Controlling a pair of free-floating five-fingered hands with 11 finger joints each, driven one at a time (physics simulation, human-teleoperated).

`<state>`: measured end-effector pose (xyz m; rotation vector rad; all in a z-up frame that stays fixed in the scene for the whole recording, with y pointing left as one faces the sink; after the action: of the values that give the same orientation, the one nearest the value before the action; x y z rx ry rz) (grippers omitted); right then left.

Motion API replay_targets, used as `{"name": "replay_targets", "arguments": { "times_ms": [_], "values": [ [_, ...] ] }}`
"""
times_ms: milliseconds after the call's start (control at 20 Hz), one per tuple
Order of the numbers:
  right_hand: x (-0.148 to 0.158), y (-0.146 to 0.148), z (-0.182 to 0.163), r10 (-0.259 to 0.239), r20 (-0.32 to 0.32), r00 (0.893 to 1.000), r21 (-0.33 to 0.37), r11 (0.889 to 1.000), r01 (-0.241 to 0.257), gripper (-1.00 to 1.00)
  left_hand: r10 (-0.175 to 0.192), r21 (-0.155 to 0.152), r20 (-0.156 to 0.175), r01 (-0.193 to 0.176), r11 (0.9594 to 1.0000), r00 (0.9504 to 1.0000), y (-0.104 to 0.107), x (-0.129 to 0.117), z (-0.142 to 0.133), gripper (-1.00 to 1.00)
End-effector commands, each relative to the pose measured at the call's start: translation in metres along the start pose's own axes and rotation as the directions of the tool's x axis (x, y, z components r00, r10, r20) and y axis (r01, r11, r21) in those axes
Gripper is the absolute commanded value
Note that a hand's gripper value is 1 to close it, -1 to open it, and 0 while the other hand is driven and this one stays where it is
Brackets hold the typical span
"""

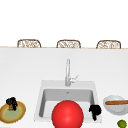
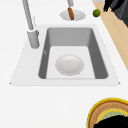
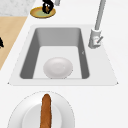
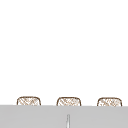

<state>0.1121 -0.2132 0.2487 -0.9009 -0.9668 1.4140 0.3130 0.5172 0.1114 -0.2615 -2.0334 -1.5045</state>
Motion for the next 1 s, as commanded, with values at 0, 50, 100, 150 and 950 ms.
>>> {"name": "replay_targets", "arguments": {
  "times_ms": [0,50,100,150,950],
  "values": [
    [0.000,0.000,0.000,0.000,0.000,1.000,0.000,1.000,0.000,0.00,-0.003,0.017,0.060,0.002,0.9999,0.9982,-0.010,-0.025,0.019,1.00],
    [0.000,0.000,0.000,0.000,0.000,1.000,0.000,1.000,0.000,0.00,-0.009,0.063,0.094,0.003,0.9980,0.9956,-0.007,-0.029,0.019,1.00],
    [0.000,0.000,0.000,0.000,0.000,1.000,0.000,1.000,0.000,0.00,0.004,0.092,0.107,-0.014,0.9956,0.9942,-0.004,-0.032,0.021,1.00],
    [0.000,0.000,0.000,0.000,0.000,1.000,0.000,1.000,0.000,0.00,0.009,0.105,0.115,-0.021,0.9942,0.9934,-0.001,-0.032,0.021,1.00],
    [0.000,0.000,0.000,0.000,0.000,1.000,0.000,1.000,0.000,0.00,0.107,0.058,0.110,-0.114,0.9918,0.9881,0.097,0.063,0.031,-1.00]
  ]
}}
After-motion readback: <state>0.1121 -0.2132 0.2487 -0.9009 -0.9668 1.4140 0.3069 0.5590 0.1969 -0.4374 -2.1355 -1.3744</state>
